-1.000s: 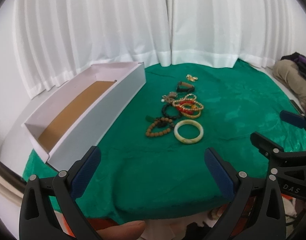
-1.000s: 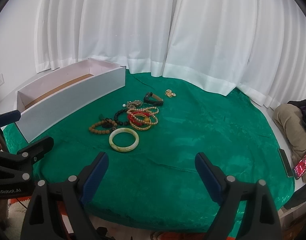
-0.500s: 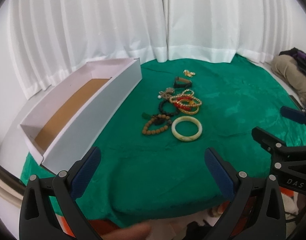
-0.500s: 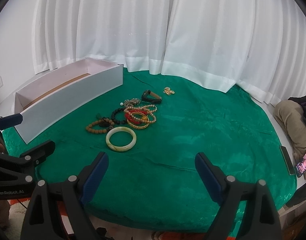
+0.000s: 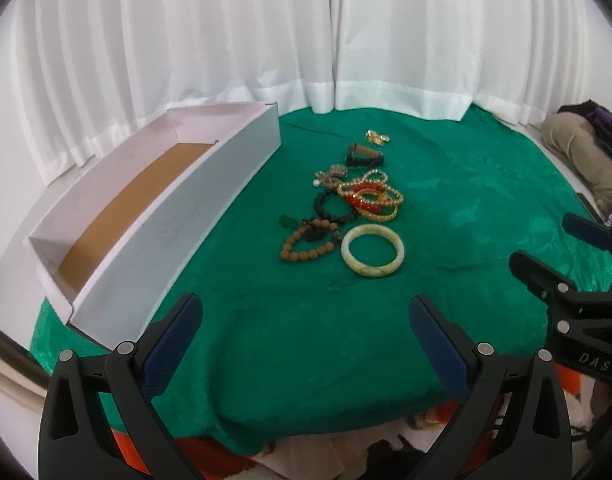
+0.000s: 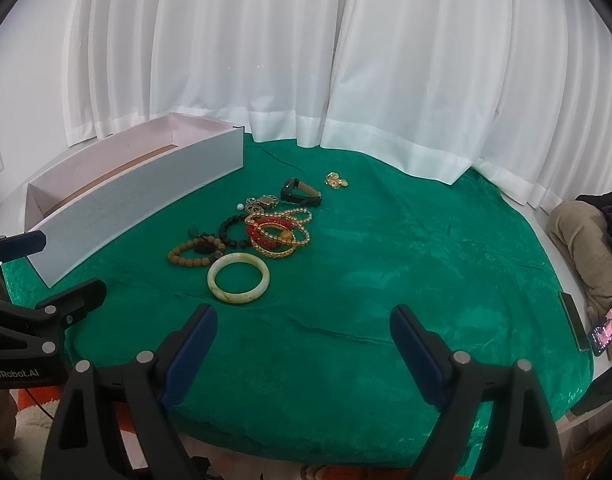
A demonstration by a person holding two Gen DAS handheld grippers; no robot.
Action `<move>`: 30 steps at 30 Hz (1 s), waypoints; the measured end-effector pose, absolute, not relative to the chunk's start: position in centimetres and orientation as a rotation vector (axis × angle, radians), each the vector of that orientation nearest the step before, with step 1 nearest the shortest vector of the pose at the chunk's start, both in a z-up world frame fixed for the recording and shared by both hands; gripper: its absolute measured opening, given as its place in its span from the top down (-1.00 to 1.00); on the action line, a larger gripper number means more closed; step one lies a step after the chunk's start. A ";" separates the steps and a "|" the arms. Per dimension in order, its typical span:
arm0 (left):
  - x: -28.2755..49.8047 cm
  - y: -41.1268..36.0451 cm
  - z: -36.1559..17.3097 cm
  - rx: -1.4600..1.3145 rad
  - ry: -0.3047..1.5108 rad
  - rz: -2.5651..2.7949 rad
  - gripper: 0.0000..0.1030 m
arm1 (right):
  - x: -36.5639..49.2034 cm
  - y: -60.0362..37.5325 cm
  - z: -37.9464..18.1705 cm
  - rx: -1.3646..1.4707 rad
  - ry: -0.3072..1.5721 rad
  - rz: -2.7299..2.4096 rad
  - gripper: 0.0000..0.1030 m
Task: Organize jewelry
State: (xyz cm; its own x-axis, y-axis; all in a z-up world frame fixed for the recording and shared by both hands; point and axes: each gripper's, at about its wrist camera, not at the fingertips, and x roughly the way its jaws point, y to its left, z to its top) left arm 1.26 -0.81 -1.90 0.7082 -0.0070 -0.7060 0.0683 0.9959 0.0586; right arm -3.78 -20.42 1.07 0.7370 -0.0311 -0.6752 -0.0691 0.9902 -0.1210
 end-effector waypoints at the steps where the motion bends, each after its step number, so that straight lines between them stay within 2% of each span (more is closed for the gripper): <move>1: 1.4 -0.7 -2.1 0.083 0.789 -0.043 -0.99 | -3.5 -20.5 1.0 -0.139 0.748 0.020 -0.75; 17: 7.9 3.1 -5.3 -0.058 0.961 -0.166 -0.99 | -1.7 -21.1 -1.1 -0.112 0.828 0.053 -0.75; 21: 10.0 2.4 -6.0 -0.015 0.982 -0.215 -0.99 | -1.0 -21.6 -1.9 -0.097 0.860 0.054 -0.75; 30: 17.4 2.0 -8.9 -0.054 1.071 -0.218 -0.94 | 0.1 -22.3 -3.6 -0.076 0.914 0.060 -0.75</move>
State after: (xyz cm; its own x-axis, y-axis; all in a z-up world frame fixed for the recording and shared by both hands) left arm 17.45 1.98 -8.90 0.4597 -0.2033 -0.8645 0.1513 0.9771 -0.1493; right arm 0.15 -22.32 -3.62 0.6090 0.0199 -0.7929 -0.0847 0.9956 -0.0400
